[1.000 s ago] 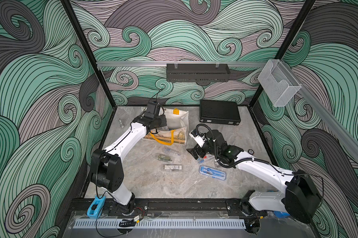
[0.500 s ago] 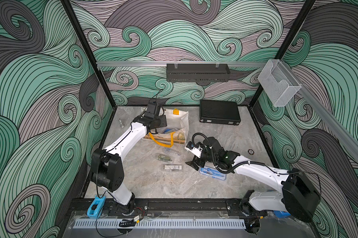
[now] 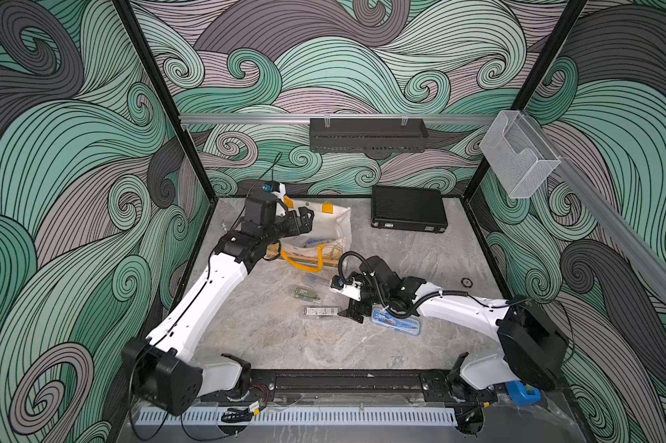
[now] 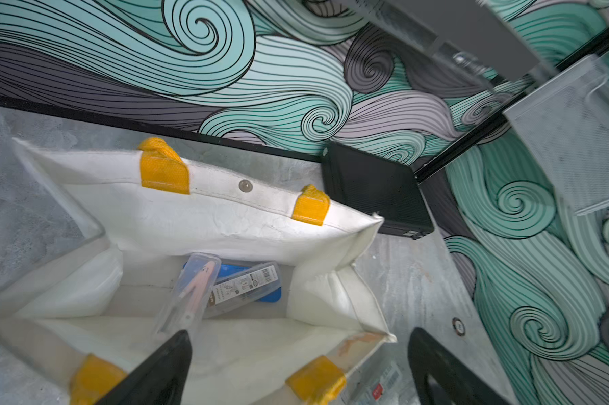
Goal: Put the compass set into the canvas bag
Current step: Place the compass set in the canvas bag, then pick up the compass set at the center of the board.
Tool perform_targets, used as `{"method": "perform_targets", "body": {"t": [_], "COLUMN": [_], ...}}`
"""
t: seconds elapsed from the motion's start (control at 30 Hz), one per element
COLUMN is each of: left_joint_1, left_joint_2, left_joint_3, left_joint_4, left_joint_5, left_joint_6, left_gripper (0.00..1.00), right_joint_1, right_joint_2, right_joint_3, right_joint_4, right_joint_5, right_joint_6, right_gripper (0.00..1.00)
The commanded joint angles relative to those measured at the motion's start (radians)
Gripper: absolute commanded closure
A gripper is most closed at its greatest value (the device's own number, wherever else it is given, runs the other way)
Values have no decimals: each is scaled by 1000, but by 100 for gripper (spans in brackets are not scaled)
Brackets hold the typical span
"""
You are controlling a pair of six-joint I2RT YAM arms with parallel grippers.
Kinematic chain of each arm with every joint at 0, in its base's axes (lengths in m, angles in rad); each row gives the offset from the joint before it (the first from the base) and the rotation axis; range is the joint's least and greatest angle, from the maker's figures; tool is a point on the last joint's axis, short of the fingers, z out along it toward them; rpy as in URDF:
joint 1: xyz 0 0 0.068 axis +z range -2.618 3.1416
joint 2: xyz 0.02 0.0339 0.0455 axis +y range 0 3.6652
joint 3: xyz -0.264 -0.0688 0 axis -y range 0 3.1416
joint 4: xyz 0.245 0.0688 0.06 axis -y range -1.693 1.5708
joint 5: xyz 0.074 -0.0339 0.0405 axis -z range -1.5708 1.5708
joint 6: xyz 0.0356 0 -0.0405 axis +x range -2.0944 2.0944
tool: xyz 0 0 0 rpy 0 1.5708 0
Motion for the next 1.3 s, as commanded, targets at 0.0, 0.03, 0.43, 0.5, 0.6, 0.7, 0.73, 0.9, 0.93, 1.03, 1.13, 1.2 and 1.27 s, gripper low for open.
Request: {"method": "perform_targets", "body": {"t": [0.0,0.03,0.43,0.5,0.6,0.7,0.73,0.9,0.93,1.03,1.13,1.2,1.27], "left_joint_1": [-6,-6,-6,-6,-6,-6,-6,-5,-6,-6,-6,-4,-4], "left_joint_2": [-108,-143,-437,-451,-459,-456,-455,-454,-453,-451,-448,-447,-445], "left_joint_3": [-90,-121,-333,-364,-405,-437,-446,-498,-506,-524,-531,-532,-534], "left_joint_4": [7,4,-237,-240,-227,-212,-205,-154,-147,-129,-126,-127,-125], "left_joint_5": [26,24,-117,-127,-127,-125,-125,-124,-125,-128,-134,-138,-140], "left_joint_6": [-91,-105,-216,-227,-243,-255,-258,-272,-273,-277,-277,-277,-277], "left_gripper": [3,3,3,3,3,3,3,3,3,3,2,1,1], "right_joint_1": [2,3,41,50,60,70,71,77,79,82,86,89,94], "right_joint_2": [18,27,186,208,242,267,274,307,313,334,346,351,357], "right_joint_3": [41,49,138,148,165,172,174,177,180,188,195,195,193], "right_joint_4": [-43,-53,-127,-122,-122,-119,-119,-98,-93,-91,-90,-89,-85], "right_joint_5": [-42,-44,-43,-41,-36,-39,-37,-36,-34,-32,-23,-21,-12], "right_joint_6": [-53,-57,-106,-109,-109,-110,-111,-106,-103,-103,-107,-112,-119], "right_gripper": [8,8,15,15,16,17,17,20,21,25,30,33,38]}}
